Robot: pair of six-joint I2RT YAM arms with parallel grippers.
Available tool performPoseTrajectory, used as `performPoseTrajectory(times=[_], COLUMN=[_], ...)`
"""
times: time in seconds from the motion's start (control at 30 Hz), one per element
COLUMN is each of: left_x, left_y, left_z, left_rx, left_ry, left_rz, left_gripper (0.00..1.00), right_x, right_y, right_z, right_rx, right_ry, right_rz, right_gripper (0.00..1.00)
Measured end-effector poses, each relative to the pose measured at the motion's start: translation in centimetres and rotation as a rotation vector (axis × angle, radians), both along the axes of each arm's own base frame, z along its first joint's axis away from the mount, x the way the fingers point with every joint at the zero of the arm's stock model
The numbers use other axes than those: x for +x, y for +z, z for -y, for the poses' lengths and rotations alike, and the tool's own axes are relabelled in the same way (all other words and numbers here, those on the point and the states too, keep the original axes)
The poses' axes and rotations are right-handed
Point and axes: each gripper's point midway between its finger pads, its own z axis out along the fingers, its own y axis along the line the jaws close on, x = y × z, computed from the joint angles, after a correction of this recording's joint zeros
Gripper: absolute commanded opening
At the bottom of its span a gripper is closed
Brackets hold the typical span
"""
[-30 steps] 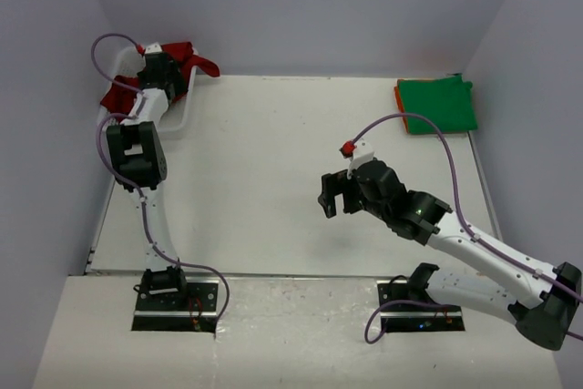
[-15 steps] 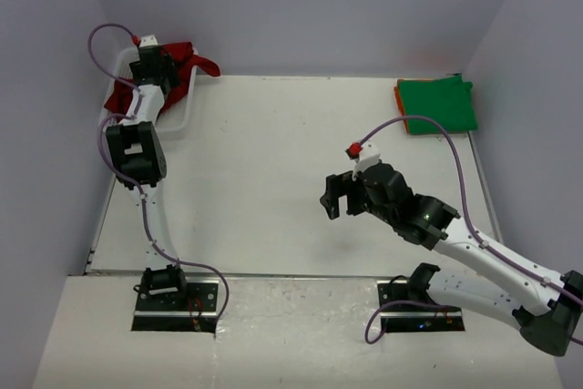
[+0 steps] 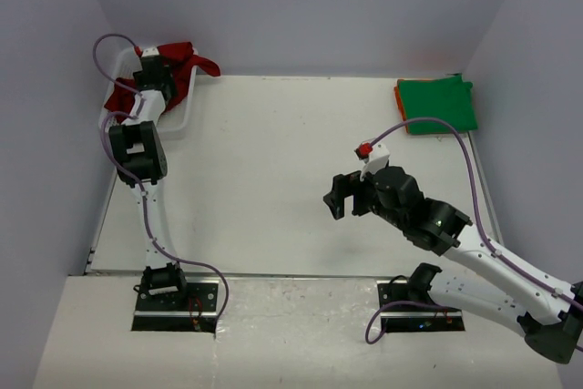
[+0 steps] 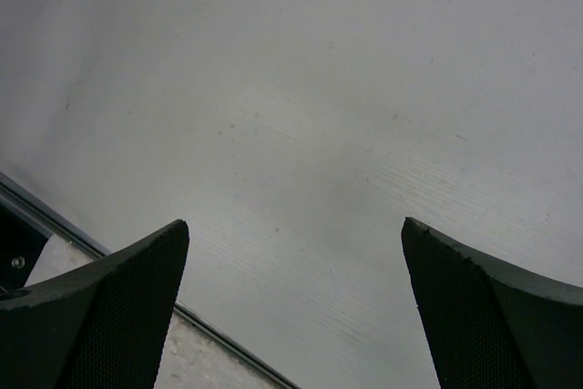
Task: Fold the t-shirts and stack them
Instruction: Grab crumpled tshirt from bin with the left arm, then move the tshirt to the center of the board
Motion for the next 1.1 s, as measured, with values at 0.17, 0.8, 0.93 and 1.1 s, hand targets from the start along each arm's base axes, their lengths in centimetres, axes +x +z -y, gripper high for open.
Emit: performPoseTrajectory(times=[0.17,0.8,0.93,1.1], left_x=[0.4,1.0,-0.1,-6.7], left_y=[-0.2,15.9,28.5,43.7], left_z=[0.2,3.8,9.0,22.0], left_rx=[-0.007,-0.043,0.007,0.030], left_ry=[-0.011,-0.146,-0.283,-0.588], left_rz=[0.010,0.289,0.489,0.750], left_gripper=[0.32,0.00,0.00,0.00], right_x=[0.0,0.7,0.9,2.1], right_y=[-0.1,-5.2,-5.5,-5.9], right_z=[0.0,-1.2,-1.5,-0.6], right_rx=[-0.002,-0.084,-0.078,-0.090], right_ry=[0.000,-0.015,-0.025,-0.134], right_rz=[-0.001,-0.112,-0.123,-0.119], right_gripper=[0.99,0.99,0.99,0.99])
